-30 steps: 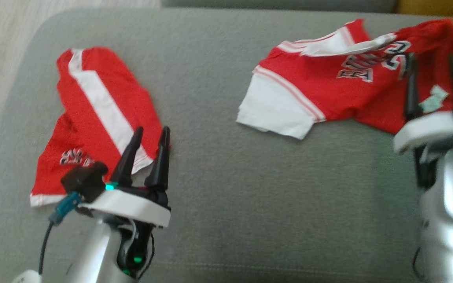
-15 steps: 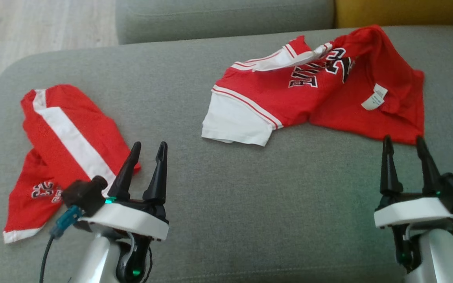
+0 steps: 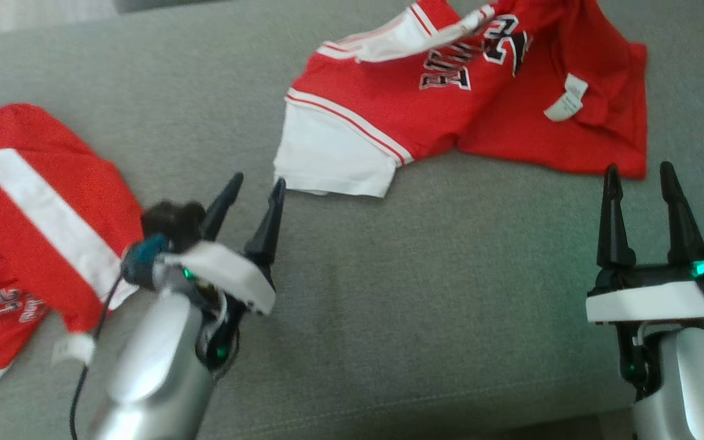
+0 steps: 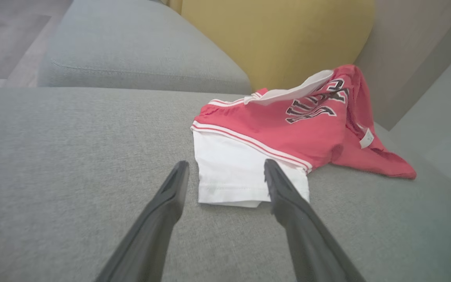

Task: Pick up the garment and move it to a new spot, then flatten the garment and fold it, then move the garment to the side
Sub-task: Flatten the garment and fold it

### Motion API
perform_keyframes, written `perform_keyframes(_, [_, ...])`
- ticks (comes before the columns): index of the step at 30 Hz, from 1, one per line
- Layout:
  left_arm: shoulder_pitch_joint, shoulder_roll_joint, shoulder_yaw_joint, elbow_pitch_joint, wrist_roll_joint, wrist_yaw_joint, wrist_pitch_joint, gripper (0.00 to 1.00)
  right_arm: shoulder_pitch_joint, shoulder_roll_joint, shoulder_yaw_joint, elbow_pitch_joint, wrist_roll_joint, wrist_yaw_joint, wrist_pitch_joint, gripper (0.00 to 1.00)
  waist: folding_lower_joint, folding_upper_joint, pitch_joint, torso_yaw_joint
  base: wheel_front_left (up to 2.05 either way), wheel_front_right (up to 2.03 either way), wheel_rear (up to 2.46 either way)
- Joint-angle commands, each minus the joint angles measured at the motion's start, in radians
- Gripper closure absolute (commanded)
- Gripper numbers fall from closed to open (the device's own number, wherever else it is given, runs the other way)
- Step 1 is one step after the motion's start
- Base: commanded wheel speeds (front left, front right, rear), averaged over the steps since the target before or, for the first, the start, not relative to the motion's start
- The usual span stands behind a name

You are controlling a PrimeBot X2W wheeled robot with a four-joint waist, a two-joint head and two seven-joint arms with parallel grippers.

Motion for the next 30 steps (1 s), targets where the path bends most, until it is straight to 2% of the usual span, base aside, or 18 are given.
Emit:
perform_keyframes(1, [-0.04,0.024,0.022,-0.019,0.009,-0.004,0.001,0.0,-0.045,-0.005,0.024,-0.038,0.005,-0.001,0.003,0.0,0.0,0.0,0.032,-0.028,0.0,0.0,0.0])
perform_keyframes(7, [-0.162,0.043,0.002,0.141,0.019,-0.004,0.044,0.0,-0.057,-0.005,0.029,-0.053,0.009,-0.001,0.0,0.0,0.0,0.0,0.084,-0.064,0.0,0.0,0.0])
perform_keyframes(12, [-0.221,0.056,-0.011,0.236,0.024,-0.005,0.026,0.0,-0.063,-0.005,0.022,-0.059,0.007,-0.001,-0.003,0.0,0.0,0.0,0.103,-0.077,0.0,0.0,0.0])
perform_keyframes(21, [-0.276,0.043,-0.072,0.329,-0.013,-0.006,-0.006,0.01,-0.076,-0.005,0.009,-0.061,0.004,-0.001,-0.007,0.0,0.0,0.0,0.119,-0.075,0.0,0.0,0.0])
perform_keyframes(22, [-0.279,0.042,-0.084,0.332,-0.022,-0.006,-0.009,0.56,-0.077,-0.005,0.008,-0.059,0.004,-0.001,-0.007,0.0,0.0,0.0,0.12,-0.073,0.0,0.0,0.0])
perform_keyframes(23, [-0.282,0.042,-0.096,0.334,-0.031,-0.006,-0.014,1.0,-0.077,-0.005,0.008,-0.057,0.002,-0.001,-0.008,0.0,0.0,0.0,0.121,-0.071,0.0,0.0,0.0])
perform_keyframes(30, [-0.293,0.061,-0.105,0.27,-0.095,-0.006,-0.055,1.0,-0.094,-0.005,-0.043,0.003,0.006,-0.001,0.02,0.0,0.0,0.0,0.104,-0.032,0.0,0.0,0.0])
